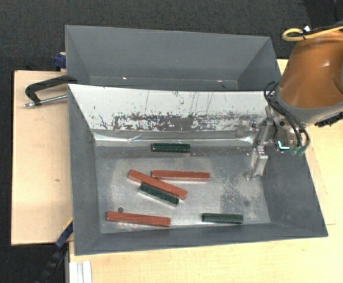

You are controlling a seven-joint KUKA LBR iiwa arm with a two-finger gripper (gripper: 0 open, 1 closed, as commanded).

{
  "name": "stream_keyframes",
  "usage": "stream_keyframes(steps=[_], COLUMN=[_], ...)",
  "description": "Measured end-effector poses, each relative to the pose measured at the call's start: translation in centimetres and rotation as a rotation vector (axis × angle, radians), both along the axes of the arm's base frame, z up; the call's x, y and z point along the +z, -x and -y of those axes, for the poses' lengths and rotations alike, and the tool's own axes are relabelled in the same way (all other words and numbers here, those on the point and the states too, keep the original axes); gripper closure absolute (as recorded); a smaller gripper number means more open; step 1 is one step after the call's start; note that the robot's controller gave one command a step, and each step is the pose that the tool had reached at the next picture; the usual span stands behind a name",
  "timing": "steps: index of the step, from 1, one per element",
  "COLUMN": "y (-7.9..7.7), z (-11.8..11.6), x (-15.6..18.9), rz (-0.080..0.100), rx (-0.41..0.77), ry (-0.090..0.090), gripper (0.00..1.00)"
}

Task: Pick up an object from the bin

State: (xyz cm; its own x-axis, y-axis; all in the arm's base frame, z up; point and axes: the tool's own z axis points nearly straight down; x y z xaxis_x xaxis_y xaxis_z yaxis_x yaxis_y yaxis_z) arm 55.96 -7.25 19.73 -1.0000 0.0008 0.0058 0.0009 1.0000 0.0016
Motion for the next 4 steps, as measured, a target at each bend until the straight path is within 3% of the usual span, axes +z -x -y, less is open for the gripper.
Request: stream_keyframes(steps=[1,2,3,4], y=[-0.2,-0.5,-0.6,-0.5], z=[0.0,-1.4,-3.5,-5.0], x=[0.4,-2.3,-8.1,-12.6], rz=[0.008,0.014,0.012,0.007], rx=[0.001,0.069,0.060,0.148], ry=[0.001,0.003,0.001,0.000], gripper=[0.00,0.00,0.00,1.00])
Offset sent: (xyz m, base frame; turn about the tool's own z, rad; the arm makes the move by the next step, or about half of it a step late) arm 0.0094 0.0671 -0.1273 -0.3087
